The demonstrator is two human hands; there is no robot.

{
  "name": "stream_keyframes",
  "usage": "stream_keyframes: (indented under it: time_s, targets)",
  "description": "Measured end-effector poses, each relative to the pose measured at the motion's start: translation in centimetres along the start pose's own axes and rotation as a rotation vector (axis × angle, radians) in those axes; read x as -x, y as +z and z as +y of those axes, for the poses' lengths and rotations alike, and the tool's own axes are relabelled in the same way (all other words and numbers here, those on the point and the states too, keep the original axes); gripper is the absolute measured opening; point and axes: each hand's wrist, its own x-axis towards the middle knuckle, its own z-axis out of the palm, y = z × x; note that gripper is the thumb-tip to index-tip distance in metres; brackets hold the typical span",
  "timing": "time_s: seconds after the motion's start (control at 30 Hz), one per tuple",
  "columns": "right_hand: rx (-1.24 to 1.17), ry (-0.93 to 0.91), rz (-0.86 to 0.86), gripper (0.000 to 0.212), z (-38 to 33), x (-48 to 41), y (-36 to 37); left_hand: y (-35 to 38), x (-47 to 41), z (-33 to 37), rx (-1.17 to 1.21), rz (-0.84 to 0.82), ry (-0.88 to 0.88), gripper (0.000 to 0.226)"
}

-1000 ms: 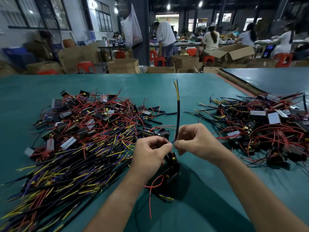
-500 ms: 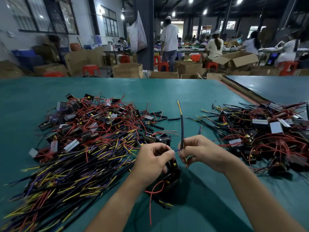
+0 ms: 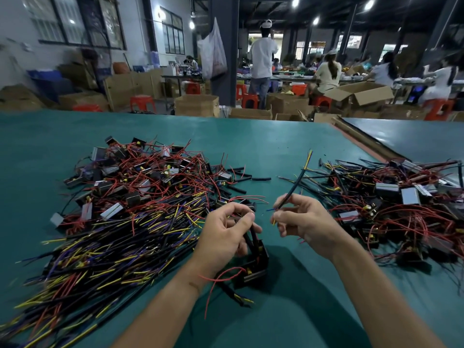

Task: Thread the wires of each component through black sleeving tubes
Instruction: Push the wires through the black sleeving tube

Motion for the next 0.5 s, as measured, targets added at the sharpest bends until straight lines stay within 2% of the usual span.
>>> stream_keyframes:
  time_s: [0.2, 0.3, 0.5]
  targets:
    - [-0.117, -0.051, -0.07, 0.011, -0.6, 0.5, 1.0, -0.1, -0.3, -0.6, 0.005, 0.011, 0.04, 0.012]
    - [-0.105, -0.097, -0.031, 0.019, -0.6, 0.5, 1.2, -0.3, -0.2, -0.4, 0.021, -0.011, 0.039, 0.016]
    - [-0.04, -0.118, -0.072, 0.024, -0.3, 0.4, 1.4, -0.1, -0.1, -0.2, 0.052, -0.081, 0.019, 0.012]
